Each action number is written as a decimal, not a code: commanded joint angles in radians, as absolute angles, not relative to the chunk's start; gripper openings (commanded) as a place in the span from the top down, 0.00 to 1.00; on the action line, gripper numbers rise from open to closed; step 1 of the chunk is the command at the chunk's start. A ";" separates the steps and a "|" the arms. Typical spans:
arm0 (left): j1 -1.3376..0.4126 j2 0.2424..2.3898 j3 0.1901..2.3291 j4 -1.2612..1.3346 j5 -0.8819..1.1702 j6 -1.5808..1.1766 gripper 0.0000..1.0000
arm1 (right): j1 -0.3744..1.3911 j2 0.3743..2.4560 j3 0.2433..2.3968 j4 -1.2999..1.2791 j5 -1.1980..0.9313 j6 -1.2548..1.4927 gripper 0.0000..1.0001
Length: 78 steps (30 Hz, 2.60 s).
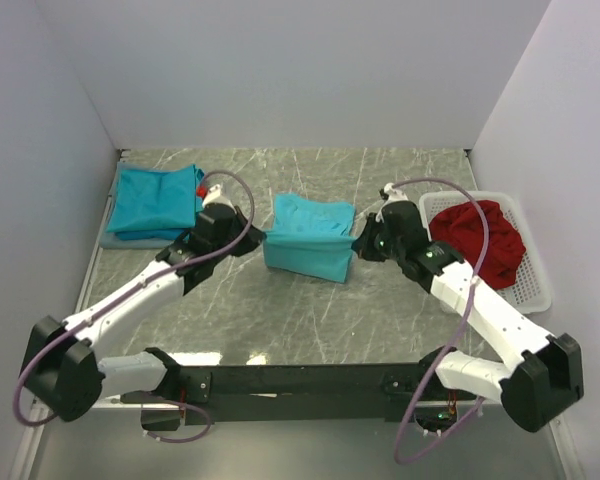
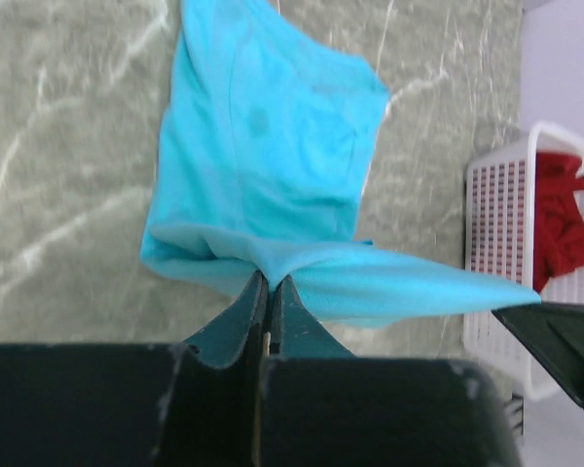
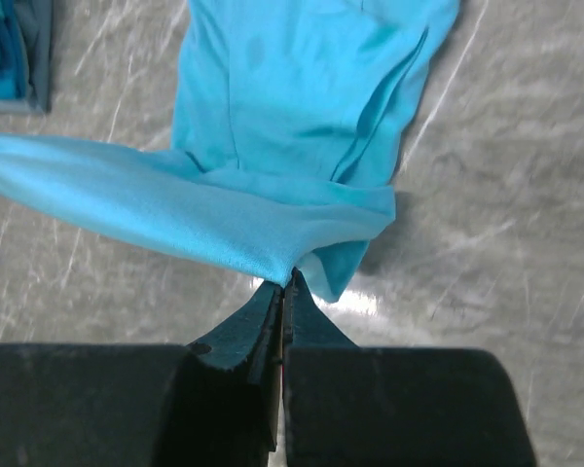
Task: Fold and stack the t-shirts
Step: Fold the tshirt
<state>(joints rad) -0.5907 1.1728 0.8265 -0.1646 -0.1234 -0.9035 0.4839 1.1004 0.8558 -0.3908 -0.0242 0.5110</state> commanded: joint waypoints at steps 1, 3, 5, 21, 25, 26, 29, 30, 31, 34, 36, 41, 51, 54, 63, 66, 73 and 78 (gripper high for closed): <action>-0.525 1.236 0.936 -0.114 -0.103 -0.822 0.99 | 0.421 1.162 0.945 -0.351 -0.035 0.430 1.00; -0.503 1.285 0.971 -0.109 -0.092 -0.805 0.99 | 0.390 1.192 0.977 -0.333 -0.076 0.423 1.00; -0.491 1.318 1.020 -0.101 -0.075 -0.790 1.00 | 0.353 1.236 1.002 -0.322 -0.115 0.416 1.00; -0.379 1.704 1.351 -0.074 0.090 -0.715 1.00 | 0.219 1.554 1.209 -0.293 -0.301 0.411 1.00; -0.371 1.790 1.430 -0.086 0.091 -0.692 0.99 | 0.189 1.656 1.256 -0.291 -0.316 0.416 1.00; -0.368 1.808 1.445 -0.084 0.095 -0.692 0.99 | 0.186 1.672 1.265 -0.293 -0.318 0.417 1.00; -0.361 1.887 1.506 -0.086 0.138 -0.686 0.99 | 0.175 1.727 1.298 -0.295 -0.314 0.420 1.00; -0.357 1.923 1.532 -0.086 0.149 -0.683 0.99 | 0.172 1.741 1.313 -0.293 -0.316 0.422 1.00; -0.357 1.940 1.545 -0.087 0.166 -0.681 0.99 | 0.170 1.768 1.322 -0.293 -0.318 0.423 1.00; -0.354 2.005 1.595 -0.090 0.175 -0.675 0.98 | 0.160 1.830 1.364 -0.307 -0.315 0.436 1.00; -0.353 2.046 1.627 -0.098 0.186 -0.672 0.93 | 0.155 1.854 1.387 -0.305 -0.314 0.439 1.00; -0.351 2.088 1.672 -0.126 0.181 -0.660 0.23 | 0.150 1.917 1.453 -0.333 -0.308 0.437 0.65; -0.374 1.999 1.599 -0.115 0.256 -0.621 0.01 | 0.167 1.807 1.368 -0.264 -0.374 0.443 0.13; -0.391 1.999 1.534 -0.052 0.314 -0.649 0.01 | 0.201 1.796 1.316 -0.215 -0.428 0.475 0.12; -0.400 1.951 1.277 0.139 0.380 -0.752 0.01 | 0.311 1.851 1.223 -0.110 -0.483 0.555 0.11; -0.402 1.944 1.203 0.147 0.442 -0.768 0.01 | 0.327 1.858 1.187 -0.106 -0.474 0.555 0.11; -0.416 1.806 0.925 0.239 0.407 -0.827 0.01 | 0.342 1.813 1.054 -0.094 -0.445 0.531 0.11; -0.482 1.680 0.760 0.229 0.345 -0.844 0.01 | 0.370 1.738 0.925 -0.083 -0.446 0.514 0.11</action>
